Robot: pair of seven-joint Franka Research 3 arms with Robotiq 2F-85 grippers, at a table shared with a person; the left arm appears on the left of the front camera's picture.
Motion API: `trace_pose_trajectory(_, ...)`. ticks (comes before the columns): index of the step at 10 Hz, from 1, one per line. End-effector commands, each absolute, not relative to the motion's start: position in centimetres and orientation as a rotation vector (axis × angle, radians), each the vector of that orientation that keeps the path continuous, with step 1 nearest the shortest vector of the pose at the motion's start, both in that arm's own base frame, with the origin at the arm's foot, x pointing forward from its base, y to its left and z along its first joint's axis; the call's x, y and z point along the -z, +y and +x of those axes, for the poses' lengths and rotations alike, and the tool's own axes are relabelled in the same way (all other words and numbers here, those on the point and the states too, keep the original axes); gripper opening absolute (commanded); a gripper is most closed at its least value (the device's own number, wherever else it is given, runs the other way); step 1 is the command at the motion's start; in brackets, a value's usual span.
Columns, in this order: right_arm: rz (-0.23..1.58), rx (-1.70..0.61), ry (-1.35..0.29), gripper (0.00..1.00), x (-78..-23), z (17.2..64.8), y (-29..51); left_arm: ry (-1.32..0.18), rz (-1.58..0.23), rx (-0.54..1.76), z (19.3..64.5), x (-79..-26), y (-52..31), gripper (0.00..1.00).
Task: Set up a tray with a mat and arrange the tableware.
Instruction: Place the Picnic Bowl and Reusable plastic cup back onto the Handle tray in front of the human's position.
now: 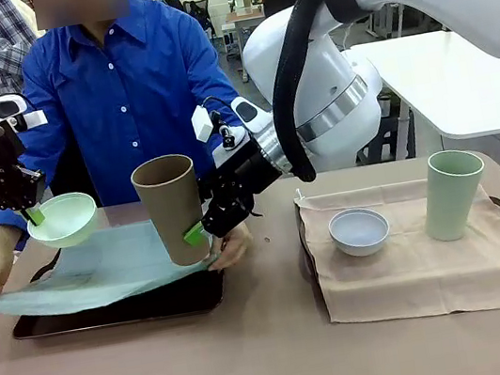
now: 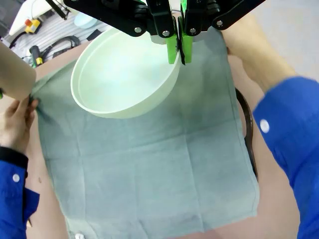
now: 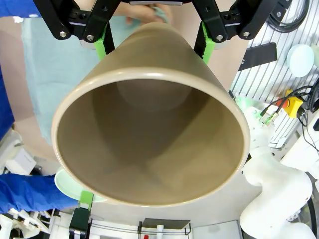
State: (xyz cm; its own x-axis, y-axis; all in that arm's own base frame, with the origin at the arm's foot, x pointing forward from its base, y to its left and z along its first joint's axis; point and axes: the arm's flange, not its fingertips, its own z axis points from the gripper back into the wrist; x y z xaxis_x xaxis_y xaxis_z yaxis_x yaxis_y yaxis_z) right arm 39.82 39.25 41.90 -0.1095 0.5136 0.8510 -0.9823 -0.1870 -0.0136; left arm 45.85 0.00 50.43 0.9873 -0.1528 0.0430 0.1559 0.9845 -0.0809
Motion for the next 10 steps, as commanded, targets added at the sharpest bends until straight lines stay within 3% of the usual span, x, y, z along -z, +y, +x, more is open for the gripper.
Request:
trace_pose_trajectory(1, 0.882, -1.594, -0.749, 0.0, -42.0, 40.04, 39.45, -0.051, -0.082, 0.164, 46.2, -50.53, 0.03, 0.0)
trace_pose_trajectory(10, 0.882, -1.594, -0.749, 0.0, -42.0, 40.04, 39.45, -0.051, -0.082, 0.164, 46.2, -50.53, 0.03, 0.0)
